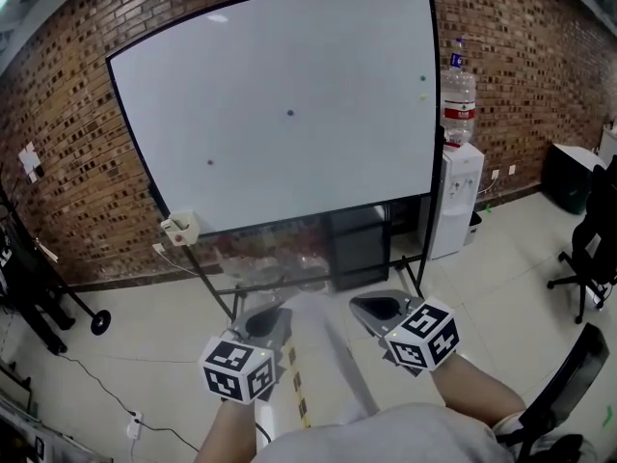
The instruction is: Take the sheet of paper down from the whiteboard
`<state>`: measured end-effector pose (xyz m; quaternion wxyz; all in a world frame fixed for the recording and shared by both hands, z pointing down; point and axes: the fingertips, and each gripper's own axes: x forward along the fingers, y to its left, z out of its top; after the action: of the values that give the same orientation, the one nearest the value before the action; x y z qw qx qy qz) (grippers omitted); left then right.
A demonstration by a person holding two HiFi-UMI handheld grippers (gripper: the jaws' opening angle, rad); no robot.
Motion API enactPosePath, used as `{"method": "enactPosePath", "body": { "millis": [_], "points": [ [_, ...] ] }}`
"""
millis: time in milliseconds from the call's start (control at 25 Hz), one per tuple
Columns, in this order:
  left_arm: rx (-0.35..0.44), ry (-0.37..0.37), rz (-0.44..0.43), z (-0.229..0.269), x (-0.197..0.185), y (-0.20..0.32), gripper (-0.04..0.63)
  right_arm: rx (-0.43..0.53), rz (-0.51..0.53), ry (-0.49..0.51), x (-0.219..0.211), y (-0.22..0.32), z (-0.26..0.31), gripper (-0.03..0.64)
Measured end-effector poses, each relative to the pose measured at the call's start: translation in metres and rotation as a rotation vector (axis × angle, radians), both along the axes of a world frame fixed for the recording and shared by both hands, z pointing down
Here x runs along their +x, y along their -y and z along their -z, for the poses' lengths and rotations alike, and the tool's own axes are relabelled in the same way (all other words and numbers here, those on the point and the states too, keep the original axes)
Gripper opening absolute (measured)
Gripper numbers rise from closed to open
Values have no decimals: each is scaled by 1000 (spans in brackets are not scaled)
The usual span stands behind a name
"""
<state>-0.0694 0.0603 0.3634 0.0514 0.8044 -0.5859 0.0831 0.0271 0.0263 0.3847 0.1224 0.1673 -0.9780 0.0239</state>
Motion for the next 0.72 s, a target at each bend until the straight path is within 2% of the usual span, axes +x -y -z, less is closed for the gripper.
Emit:
{"method": "enactPosePath", "body": {
  "millis": [280,720],
  "points": [
    [14,12,-20,5,8,-11,3,49,-15,-33,4,-14,4,2],
    [25,18,-42,9,10,-16,3,56,-29,-29,4,-21,6,1]
  ]
}}
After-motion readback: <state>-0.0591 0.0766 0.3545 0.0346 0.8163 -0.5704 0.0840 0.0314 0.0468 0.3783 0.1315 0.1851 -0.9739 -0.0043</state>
